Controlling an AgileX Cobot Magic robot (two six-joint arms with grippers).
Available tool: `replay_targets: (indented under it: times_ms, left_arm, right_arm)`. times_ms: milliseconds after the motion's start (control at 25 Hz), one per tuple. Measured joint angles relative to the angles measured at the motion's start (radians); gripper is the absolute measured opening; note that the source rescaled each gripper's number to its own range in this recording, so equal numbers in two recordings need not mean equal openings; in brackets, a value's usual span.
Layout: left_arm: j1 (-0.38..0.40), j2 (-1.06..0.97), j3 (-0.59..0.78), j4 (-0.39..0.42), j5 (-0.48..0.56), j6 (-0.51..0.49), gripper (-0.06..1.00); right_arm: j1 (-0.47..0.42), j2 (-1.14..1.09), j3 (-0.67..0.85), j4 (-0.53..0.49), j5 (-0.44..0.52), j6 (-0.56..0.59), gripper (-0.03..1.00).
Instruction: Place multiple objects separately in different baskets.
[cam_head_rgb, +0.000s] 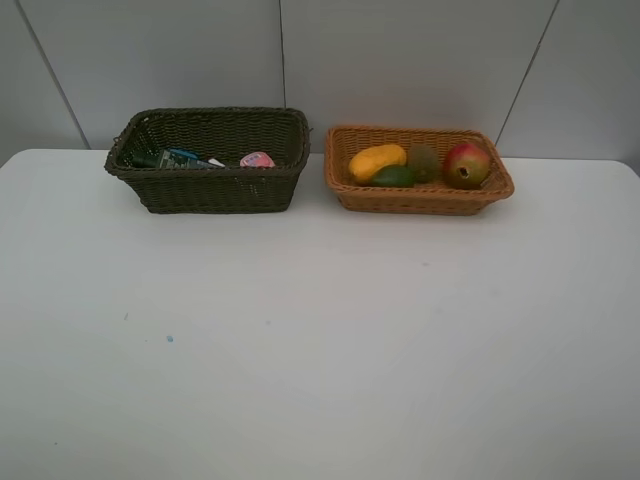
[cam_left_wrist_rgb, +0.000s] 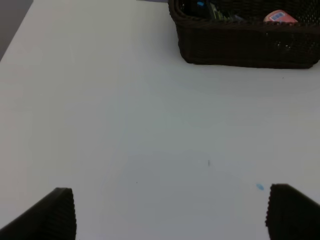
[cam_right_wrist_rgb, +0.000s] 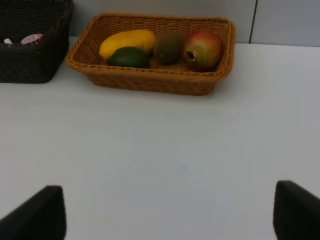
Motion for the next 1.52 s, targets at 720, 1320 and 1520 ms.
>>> replay_targets:
  times_ms: [720,1320,1520]
  left_arm:
    - [0.000,0.000,0.000,-0.008,0.000,0.005,1.00]
    - [0.000,0.000,0.000,-0.008,0.000,0.005,1.00]
    - [0.000,0.000,0.000,-0.008,0.000,0.005,1.00]
  right_arm:
    - [0.000,0.000,0.000,0.000,0.000,0.000,1.00]
    - [0.000,0.000,0.000,0.000,0.000,0.000,1.00]
    - [0.000,0.000,0.000,0.000,0.000,0.000,1.00]
